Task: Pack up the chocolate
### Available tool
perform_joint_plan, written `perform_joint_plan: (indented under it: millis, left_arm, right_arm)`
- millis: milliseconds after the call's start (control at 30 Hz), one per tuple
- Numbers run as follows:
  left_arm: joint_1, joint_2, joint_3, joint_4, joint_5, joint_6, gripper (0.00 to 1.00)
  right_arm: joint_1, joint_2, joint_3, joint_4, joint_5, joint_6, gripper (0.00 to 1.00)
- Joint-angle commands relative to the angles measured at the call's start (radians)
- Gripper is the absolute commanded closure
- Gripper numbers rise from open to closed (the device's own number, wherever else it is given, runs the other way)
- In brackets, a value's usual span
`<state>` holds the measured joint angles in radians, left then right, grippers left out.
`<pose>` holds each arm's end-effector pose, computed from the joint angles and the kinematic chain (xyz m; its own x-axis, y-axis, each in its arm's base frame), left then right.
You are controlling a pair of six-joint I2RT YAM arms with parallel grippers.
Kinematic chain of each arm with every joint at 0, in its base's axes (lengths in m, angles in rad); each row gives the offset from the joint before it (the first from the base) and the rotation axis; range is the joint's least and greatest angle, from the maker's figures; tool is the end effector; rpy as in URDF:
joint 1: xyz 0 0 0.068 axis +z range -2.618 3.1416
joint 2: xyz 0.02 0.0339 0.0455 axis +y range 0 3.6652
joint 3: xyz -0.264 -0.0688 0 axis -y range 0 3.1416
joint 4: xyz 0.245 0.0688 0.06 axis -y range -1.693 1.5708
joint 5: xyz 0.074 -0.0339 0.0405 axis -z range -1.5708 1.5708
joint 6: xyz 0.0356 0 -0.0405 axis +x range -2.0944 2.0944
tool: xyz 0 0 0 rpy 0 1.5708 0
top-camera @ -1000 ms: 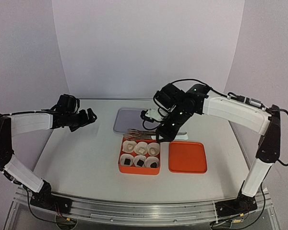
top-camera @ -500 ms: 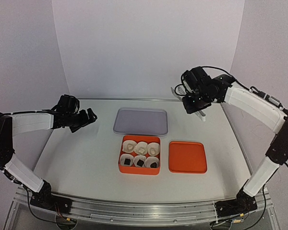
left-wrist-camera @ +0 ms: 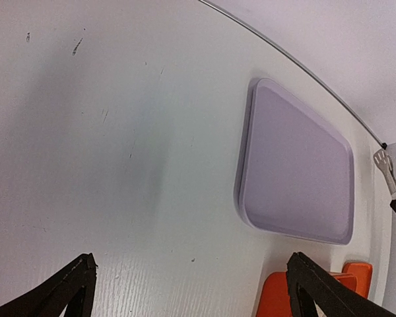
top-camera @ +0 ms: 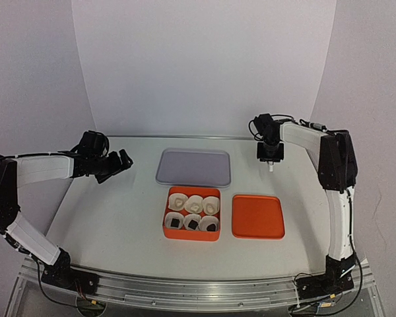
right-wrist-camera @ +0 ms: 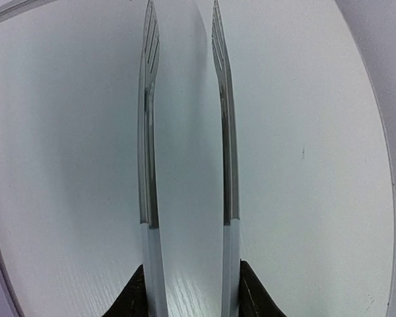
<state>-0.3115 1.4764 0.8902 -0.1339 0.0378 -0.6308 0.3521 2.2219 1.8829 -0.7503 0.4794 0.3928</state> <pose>0.2992 -0.0978 0.2185 -0.7035 -0.3927 -0.5924 -0.1011 0.8803 -0.4635 0.4561 0.1501 0.2050 -0.8090 0.0646 -0.5843 0.2210 0.9545 -0.2004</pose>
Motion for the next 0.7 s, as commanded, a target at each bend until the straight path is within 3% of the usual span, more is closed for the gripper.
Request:
perform_joint_plan:
  millis: [0, 467, 667]
  left_arm:
    - [0.001, -0.003, 0.046, -0.025, -0.025, -0.012, 0.0]
    - [0.0, -0.028, 0.04, -0.049, -0.058, -0.004, 0.0]
    - [0.0, -0.056, 0.026, -0.048, -0.057, 0.0, 0.0]
  right_arm:
    - [-0.02, 0.111, 0.16, 0.046, -0.062, 0.043, 0.65]
    - [-0.03, 0.256, 0.194, 0.059, -0.135, 0.033, 0.56]
    - [-0.028, 0.192, 0.159, 0.058, -0.145, 0.024, 0.22]
